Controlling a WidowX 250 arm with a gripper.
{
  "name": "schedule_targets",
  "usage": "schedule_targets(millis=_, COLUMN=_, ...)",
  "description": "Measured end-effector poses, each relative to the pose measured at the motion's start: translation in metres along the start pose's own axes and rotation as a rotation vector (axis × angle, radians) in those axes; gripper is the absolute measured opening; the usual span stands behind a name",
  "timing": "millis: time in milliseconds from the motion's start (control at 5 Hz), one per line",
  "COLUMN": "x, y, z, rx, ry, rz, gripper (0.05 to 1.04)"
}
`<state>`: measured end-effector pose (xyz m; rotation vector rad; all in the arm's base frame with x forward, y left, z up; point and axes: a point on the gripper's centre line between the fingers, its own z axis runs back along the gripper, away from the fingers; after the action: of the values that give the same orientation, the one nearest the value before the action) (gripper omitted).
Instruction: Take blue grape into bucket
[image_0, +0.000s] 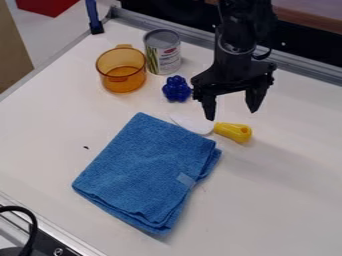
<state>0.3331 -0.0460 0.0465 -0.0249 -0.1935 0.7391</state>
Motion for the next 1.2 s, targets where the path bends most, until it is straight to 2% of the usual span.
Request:
schedule_targets(millis=200, x=-0.004, y=0.004, z=-0.011, rx=0.03, ry=0.022, rz=0.002, gripper=0.999)
schedule_targets(millis=400, x=0.008, y=0.008, z=-0.018, rx=0.041, ry=-0.022, rz=0.046, gripper=0.999)
schedule_targets(millis=600, x=0.032, y=0.012, z=-0.009, rx=0.063, ry=-0.082, rz=0.138, gripper=0.999)
schedule_targets(millis=800, x=0.056, y=0.021, z=-0.014, rx=0.109, ry=-0.162, rz=0.201, gripper=0.999)
schedule_targets(millis=1000, x=0.084, y=0.029, z=-0.025, rx=0.173, ry=-0.179, rz=0.132, gripper=0.999)
schedule_targets(millis=1200, x=0.103, y=0.036, z=-0.029, rx=0.149, ry=-0.218, rz=0.037, gripper=0.999)
